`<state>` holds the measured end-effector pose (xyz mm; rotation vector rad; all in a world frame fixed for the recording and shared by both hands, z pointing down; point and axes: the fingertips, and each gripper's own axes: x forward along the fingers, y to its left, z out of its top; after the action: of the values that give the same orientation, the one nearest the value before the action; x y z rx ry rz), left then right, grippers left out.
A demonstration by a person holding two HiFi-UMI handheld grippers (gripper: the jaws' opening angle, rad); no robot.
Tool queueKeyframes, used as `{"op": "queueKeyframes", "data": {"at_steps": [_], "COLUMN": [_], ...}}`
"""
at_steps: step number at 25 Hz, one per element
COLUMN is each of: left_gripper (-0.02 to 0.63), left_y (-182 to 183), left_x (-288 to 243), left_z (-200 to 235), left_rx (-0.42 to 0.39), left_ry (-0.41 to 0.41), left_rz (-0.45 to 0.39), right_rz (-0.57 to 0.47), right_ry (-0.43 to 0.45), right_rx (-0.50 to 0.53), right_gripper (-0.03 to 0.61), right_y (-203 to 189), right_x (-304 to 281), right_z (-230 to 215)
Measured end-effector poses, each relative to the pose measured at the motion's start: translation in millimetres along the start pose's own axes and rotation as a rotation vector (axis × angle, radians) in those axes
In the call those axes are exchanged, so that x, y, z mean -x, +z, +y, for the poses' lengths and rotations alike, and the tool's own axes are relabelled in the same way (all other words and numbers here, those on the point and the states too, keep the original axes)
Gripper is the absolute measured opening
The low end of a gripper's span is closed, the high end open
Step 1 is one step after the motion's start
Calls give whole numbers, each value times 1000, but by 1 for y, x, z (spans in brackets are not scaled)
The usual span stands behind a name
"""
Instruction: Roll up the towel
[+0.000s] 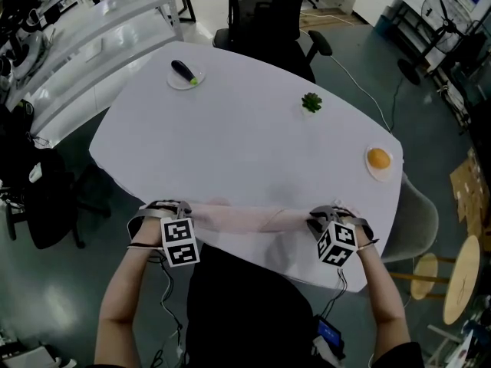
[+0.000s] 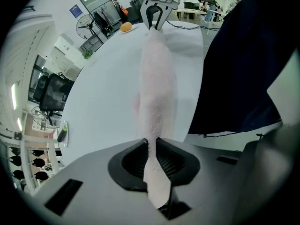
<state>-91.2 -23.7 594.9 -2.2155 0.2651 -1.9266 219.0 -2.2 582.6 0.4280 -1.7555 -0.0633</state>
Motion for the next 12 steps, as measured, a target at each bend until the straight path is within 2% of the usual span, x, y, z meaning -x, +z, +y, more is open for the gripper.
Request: {"op": "queueKeyframes", "data": {"at_steps": [7,12], "left_gripper": [83,87], "left_y": [0,0], "left_x": [-23,-41], "left_z": [46,60], "left_rx": [19,34], "left_ry": [12,5], "left_rz": [20,31], "right_rz": [33,53], "right_ry": [2,19], "right_rx": [-38,-108], "right_gripper": [87,87], "right_y": [1,-1], "right_x": [-22,-38], "right_z": [-41,-55]}}
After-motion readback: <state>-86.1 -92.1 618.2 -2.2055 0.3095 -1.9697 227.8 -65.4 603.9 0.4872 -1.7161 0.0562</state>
